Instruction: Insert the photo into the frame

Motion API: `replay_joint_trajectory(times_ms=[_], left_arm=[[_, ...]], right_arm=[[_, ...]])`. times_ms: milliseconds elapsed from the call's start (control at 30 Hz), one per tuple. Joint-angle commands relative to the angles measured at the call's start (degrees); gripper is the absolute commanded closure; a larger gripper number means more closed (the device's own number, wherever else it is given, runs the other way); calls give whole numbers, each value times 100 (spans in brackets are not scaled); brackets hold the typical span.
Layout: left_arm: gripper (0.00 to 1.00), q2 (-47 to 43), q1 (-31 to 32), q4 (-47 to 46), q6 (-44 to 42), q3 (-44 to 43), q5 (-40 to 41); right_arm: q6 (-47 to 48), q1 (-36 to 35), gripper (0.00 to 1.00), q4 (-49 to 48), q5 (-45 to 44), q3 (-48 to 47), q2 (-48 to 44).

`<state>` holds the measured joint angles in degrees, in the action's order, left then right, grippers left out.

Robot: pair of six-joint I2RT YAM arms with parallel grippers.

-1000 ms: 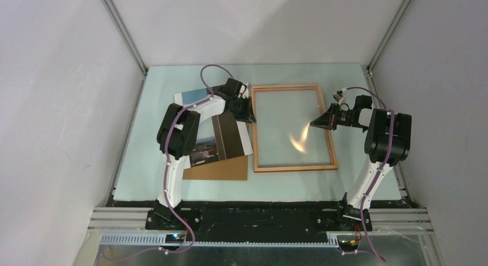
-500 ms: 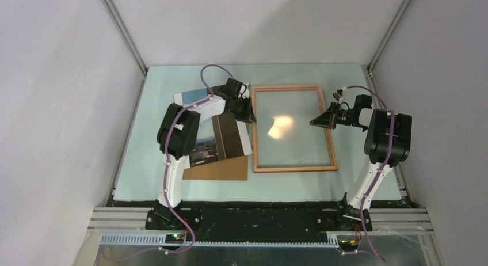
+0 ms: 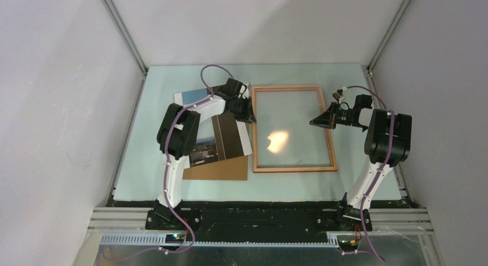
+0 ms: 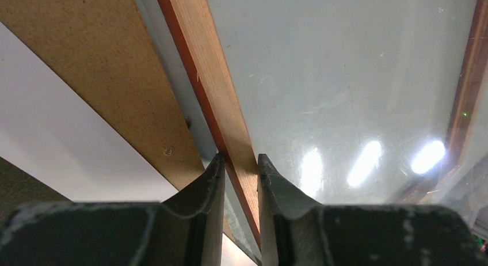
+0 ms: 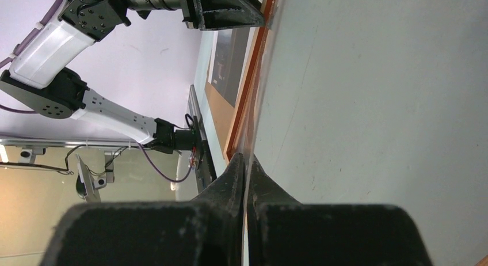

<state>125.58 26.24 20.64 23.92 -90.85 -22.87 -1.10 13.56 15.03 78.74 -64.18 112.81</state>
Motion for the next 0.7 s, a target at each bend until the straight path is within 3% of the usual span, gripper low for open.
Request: replay_joint_trajectory(times_ms=[0,667], left_arm=[[100,-219,109,10,-164,8,-191],[100,-207,109,17,-119,21,-234]], right_arm=[[-122,-143,100,-100,3,-80,-15],[-668,-370,100,-388,-632,-77,286]])
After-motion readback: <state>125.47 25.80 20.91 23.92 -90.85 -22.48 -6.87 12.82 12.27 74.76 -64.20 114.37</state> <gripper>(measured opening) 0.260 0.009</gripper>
